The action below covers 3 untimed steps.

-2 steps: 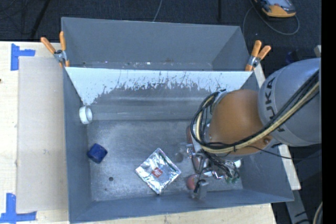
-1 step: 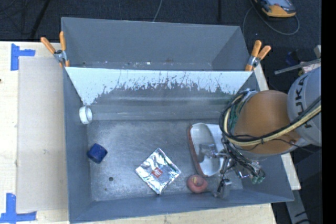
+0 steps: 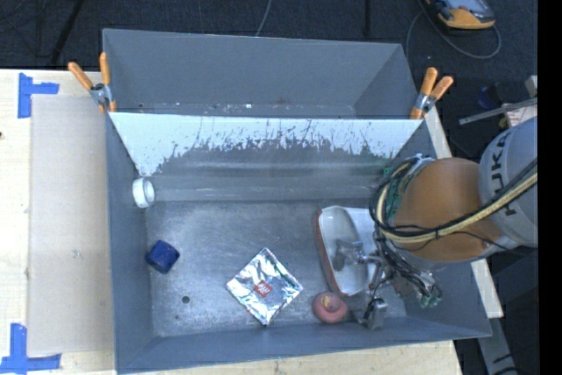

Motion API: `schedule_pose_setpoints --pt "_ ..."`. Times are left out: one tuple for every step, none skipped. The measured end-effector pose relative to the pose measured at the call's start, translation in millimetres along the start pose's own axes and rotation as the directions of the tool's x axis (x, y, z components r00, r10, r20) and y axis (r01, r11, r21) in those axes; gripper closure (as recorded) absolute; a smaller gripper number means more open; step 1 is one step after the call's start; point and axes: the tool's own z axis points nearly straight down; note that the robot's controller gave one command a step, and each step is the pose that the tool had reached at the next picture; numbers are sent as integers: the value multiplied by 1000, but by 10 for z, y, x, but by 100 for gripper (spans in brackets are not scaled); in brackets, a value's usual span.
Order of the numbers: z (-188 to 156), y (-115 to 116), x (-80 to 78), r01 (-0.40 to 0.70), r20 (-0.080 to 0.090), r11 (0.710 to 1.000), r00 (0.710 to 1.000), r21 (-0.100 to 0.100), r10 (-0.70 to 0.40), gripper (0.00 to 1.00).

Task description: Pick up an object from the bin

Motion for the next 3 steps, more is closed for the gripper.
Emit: schedule_pose_setpoints --pt "-10 -426 114 157 -1 988 988 0 -157 0" --pt "14 -388 146 161 -13 987 987 -10 -161 100" --pt "-380 -379 127 160 -15 987 987 -5 -160 100"
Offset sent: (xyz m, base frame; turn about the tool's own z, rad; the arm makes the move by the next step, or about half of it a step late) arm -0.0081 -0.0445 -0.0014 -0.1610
